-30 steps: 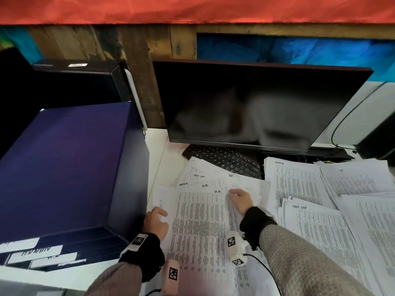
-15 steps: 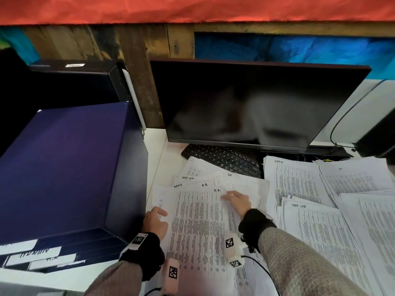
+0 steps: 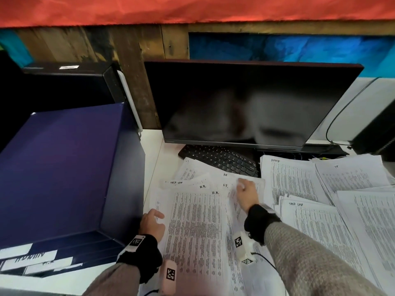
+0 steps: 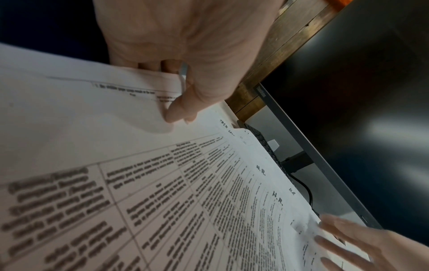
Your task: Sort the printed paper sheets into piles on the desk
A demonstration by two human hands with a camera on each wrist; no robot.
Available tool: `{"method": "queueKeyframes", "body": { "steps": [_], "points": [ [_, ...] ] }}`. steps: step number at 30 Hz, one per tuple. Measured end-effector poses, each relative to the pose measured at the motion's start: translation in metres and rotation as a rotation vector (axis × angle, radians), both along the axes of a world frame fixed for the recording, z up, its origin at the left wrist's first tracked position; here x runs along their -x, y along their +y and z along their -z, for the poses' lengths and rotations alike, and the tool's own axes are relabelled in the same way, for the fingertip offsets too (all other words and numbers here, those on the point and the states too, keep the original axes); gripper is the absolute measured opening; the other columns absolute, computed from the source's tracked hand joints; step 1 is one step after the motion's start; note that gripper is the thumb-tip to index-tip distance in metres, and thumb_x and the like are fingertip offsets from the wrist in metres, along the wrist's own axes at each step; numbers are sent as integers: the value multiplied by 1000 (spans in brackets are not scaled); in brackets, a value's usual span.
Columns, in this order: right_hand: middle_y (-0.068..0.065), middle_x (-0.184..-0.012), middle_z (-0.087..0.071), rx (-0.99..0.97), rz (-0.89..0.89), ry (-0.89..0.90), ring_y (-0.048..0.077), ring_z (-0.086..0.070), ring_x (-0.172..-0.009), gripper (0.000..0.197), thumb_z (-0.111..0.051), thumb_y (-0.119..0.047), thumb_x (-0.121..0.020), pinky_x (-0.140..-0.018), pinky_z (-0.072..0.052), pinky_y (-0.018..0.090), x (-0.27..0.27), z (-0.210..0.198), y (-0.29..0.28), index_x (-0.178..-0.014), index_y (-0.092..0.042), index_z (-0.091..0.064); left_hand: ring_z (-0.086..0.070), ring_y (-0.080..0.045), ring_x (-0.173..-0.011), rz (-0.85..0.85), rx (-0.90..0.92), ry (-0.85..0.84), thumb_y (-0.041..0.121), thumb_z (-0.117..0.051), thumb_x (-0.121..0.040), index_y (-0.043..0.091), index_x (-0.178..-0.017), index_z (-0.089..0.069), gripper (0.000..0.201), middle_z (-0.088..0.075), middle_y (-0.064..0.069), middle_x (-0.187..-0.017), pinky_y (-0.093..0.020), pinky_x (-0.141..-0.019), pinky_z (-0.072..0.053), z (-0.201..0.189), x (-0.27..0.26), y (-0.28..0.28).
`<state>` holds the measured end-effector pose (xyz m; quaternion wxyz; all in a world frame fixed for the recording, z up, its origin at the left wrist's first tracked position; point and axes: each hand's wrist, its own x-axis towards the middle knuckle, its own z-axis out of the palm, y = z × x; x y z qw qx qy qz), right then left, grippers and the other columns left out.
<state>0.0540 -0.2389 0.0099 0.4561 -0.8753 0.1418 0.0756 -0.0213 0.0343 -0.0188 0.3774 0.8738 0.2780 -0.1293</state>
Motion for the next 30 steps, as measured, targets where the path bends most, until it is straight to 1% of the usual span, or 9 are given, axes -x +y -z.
{"method": "queueKeyframes", "body": {
  "steps": [5,9,12,16,18,22,24,27,30],
  "points": [
    [16,-143,-40,245,-156,60,32,-38,-131,41,-38,-15,-99,-109,-32,38,-38,2,-11,-139,-10,-43,-53,-27,-107,8,-1,-7,-13,-42,-71,17,-90,-58,38,-53,-9,-118,-28,-85,-43,-1,-3,-2],
    [14,-128,-42,414,-208,116,34,-42,-118,33,-37,-20,-98,-101,-40,44,-52,-1,-6,-123,-19,-58,-53,-25,-103,22,3,-16,-13,-42,-72,21,-86,-55,39,-53,-8,-115,-27,-82,-42,-4,-6,-3],
    [8,-122,-43,469,-211,103,31,-46,-114,27,-42,-21,-96,-98,-40,43,-52,0,0,-111,-27,-63,-51,-23,-97,26,11,-20,-13,-41,-73,21,-87,-55,39,-52,-7,-114,-25,-78,-39,-6,-6,-4],
    [0,-105,-47,512,-168,25,23,-55,-102,19,-48,-21,-92,-101,-27,43,-49,1,3,-93,-29,-66,-46,-17,-92,20,27,-27,-14,-40,-73,21,-87,-55,41,-49,-4,-112,-24,-77,-36,-9,-6,-6],
    [-4,-96,-47,498,-209,-75,20,-56,-98,17,-51,-24,-93,-97,-25,40,-44,3,2,-91,-28,-67,-46,-16,-92,20,36,-38,-15,-40,-73,22,-85,-54,41,-48,-3,-112,-24,-76,-36,-9,-7,-6],
    [-8,-107,-56,551,-409,-373,16,-53,-99,11,-63,-32,-88,-90,-23,37,-17,4,8,-90,-29,-73,-47,-18,-95,7,35,-46,-15,-40,-74,18,-88,-56,39,-50,-7,-117,-24,-78,-35,-9,-7,-6],
    [-7,-101,-61,589,-436,-490,18,-57,-92,3,-72,-29,-81,-83,-22,34,1,5,10,-83,-29,-74,-46,-18,-94,-6,36,-40,-15,-40,-75,14,-94,-58,38,-49,-9,-119,-24,-78,-36,-11,-7,-8],
    [-10,-82,-58,587,-442,-536,17,-56,-76,8,-71,-24,-81,-79,-25,33,25,9,9,-74,-24,-68,-45,-17,-90,-16,52,-44,-14,-40,-77,11,-97,-59,38,-48,-9,-121,-24,-75,-35,-15,-7,-10],
    [-9,-77,-51,525,-360,-476,15,-51,-73,13,-61,-16,-88,-76,-33,33,34,4,3,-75,-19,-59,-45,-18,-88,-15,62,-70,-13,-40,-78,10,-99,-60,37,-47,-10,-123,-24,-76,-35,-18,-7,-11]
  ]
}}
